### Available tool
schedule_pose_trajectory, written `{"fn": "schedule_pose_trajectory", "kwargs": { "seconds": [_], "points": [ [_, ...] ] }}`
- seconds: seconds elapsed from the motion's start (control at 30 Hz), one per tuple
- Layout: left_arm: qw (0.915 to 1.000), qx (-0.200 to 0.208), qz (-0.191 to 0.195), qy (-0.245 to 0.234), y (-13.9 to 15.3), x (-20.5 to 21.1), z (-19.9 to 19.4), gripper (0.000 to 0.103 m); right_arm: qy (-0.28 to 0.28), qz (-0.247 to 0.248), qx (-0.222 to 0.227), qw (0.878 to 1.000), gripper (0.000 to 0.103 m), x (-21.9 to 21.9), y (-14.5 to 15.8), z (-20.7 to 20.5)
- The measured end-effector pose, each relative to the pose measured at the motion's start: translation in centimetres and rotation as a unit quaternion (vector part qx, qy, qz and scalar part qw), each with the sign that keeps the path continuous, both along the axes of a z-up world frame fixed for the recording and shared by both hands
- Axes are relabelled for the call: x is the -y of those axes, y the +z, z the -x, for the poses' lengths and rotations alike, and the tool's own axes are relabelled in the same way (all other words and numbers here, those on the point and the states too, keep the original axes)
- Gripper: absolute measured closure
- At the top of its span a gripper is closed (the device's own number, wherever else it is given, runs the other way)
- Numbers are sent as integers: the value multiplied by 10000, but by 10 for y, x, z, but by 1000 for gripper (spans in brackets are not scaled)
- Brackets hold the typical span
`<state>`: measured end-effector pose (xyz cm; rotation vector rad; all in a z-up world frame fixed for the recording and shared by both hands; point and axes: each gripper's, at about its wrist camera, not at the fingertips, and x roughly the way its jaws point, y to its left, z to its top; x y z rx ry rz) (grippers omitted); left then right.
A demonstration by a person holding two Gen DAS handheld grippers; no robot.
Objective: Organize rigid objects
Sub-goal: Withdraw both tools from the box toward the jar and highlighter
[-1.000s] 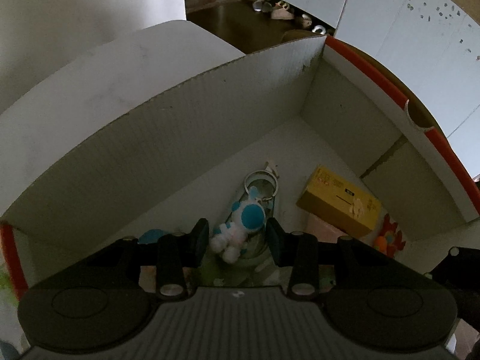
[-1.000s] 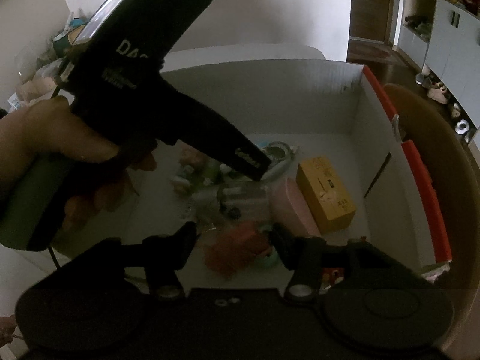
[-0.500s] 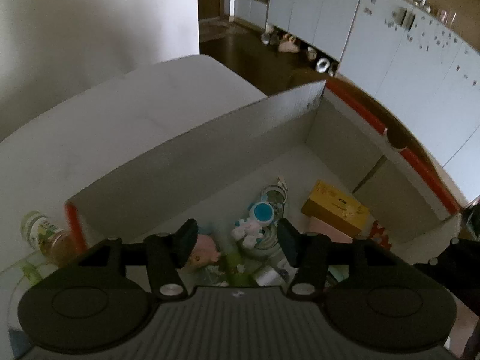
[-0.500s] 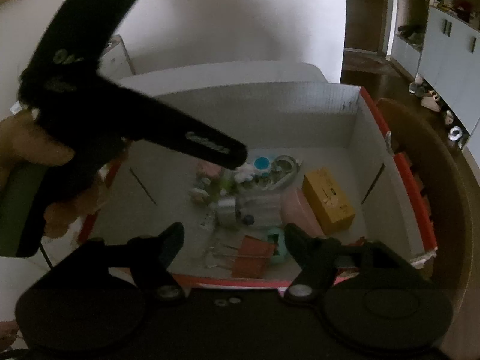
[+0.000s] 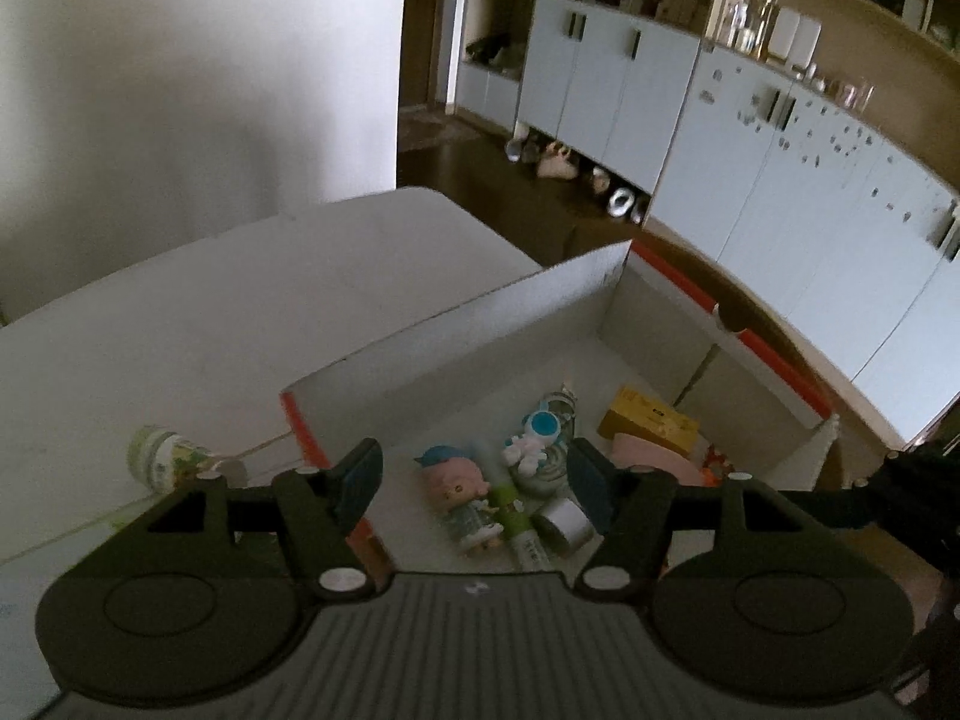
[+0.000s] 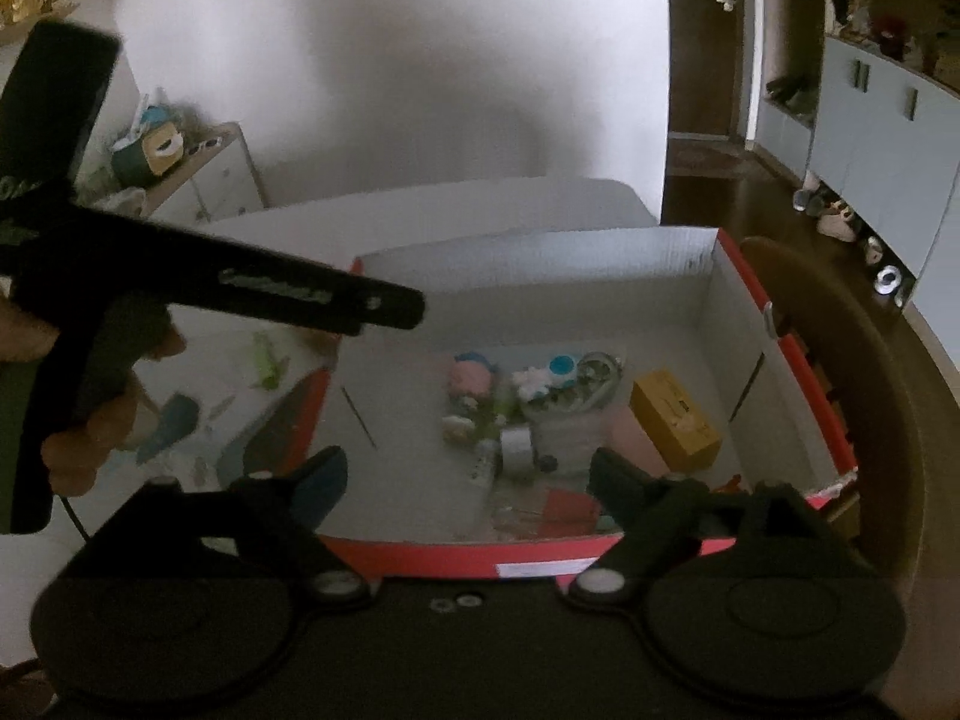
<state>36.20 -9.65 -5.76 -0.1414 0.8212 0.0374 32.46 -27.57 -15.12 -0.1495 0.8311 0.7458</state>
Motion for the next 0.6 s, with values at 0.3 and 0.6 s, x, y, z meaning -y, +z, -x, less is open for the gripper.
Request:
{"fn": "schedule_pose_trajectory", "kwargs": {
  "seconds": [0.3, 0.6],
  "points": [
    [9990, 433, -84, -107, 18, -28, 48, 28, -235, -263, 245, 9991, 2, -16, 19, 31],
    [9977, 664, -114, -48, 28, -64, 94, 21, -348, -391, 351, 9980, 1, -43, 25, 62]
  ]
}}
